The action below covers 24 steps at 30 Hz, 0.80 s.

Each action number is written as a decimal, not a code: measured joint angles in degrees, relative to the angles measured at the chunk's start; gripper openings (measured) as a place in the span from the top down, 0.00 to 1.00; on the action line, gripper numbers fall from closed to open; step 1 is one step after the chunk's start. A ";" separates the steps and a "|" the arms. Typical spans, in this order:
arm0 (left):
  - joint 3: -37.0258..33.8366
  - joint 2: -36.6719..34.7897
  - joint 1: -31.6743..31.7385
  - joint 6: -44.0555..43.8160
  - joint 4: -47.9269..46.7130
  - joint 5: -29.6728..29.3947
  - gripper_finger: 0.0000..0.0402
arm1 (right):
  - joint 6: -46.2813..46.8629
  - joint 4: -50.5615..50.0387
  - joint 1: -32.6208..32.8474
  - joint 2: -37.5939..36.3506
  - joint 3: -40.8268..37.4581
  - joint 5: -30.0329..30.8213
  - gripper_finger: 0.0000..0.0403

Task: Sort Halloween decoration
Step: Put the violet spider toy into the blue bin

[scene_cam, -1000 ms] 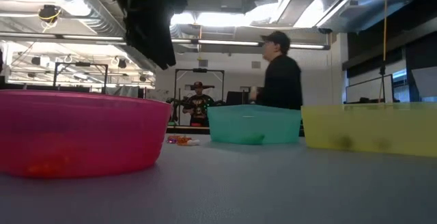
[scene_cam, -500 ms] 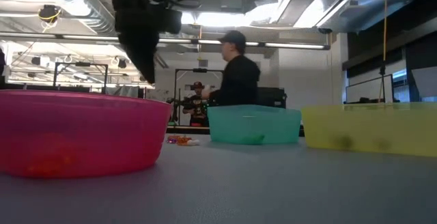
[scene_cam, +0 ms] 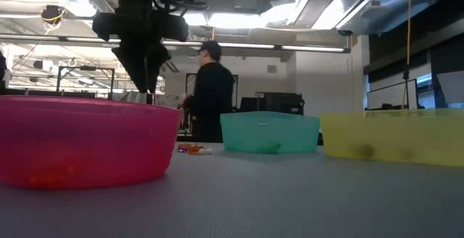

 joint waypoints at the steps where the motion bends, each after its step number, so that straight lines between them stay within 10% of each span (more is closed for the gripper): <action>1: 0.00 0.00 0.25 0.04 -0.22 0.06 0.51 | 0.00 0.00 0.00 0.00 0.00 0.00 0.53; 24: -17.61 -0.04 4.61 3.04 9.93 0.06 0.51 | -0.03 0.00 0.02 0.00 0.00 0.11 0.53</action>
